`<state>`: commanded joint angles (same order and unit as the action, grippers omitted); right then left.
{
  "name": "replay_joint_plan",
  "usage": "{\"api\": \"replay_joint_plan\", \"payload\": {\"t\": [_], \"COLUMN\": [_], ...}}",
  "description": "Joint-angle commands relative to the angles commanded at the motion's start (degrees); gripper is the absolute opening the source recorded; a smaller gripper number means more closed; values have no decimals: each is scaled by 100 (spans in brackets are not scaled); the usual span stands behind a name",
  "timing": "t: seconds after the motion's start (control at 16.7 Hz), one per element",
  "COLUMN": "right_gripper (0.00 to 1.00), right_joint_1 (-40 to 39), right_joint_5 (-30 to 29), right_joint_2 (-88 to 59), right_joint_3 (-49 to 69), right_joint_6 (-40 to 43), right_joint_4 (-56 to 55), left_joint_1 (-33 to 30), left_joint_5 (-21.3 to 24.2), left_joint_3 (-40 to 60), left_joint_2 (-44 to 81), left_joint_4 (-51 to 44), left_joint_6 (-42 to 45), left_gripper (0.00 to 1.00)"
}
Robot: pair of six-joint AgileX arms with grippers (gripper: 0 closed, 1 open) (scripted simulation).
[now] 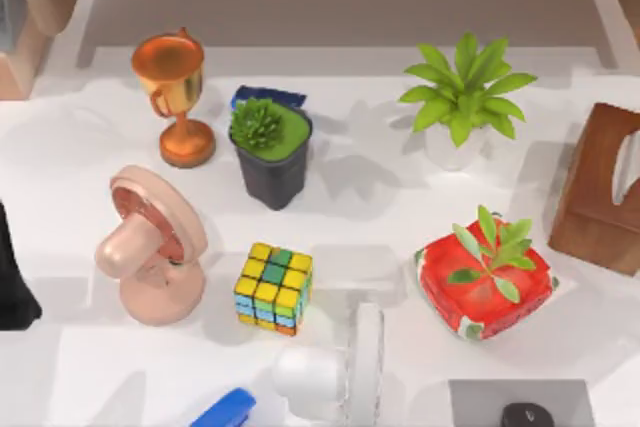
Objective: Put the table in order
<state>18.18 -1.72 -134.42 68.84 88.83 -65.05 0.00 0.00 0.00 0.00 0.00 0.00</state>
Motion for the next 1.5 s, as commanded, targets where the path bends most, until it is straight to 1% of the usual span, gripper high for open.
{"api": "replay_joint_plan", "payload": {"t": [0.54, 0.6, 1.02, 1.2, 1.32, 1.5], "right_gripper": [98, 100, 100, 100, 100, 100], "right_joint_1": [0, 0, 0, 35, -31, -186], "right_joint_5": [0, 0, 0, 2, 27, 62], "right_joint_2": [0, 0, 0, -11, 284, 1180], "right_joint_3": [0, 0, 0, -212, -376, -855], "right_joint_6": [0, 0, 0, -79, -288, -900], "right_joint_4": [0, 0, 0, 76, 239, 702], "left_joint_1": [0, 0, 0, 0, 0, 0], "left_joint_5": [0, 0, 0, 0, 0, 0], "left_joint_3": [0, 0, 0, 0, 0, 0], "left_joint_2": [0, 0, 0, 0, 0, 0], "left_joint_4": [0, 0, 0, 0, 0, 0], "left_joint_6": [0, 0, 0, 0, 0, 0], "left_gripper": [100, 100, 100, 100, 100, 100]}}
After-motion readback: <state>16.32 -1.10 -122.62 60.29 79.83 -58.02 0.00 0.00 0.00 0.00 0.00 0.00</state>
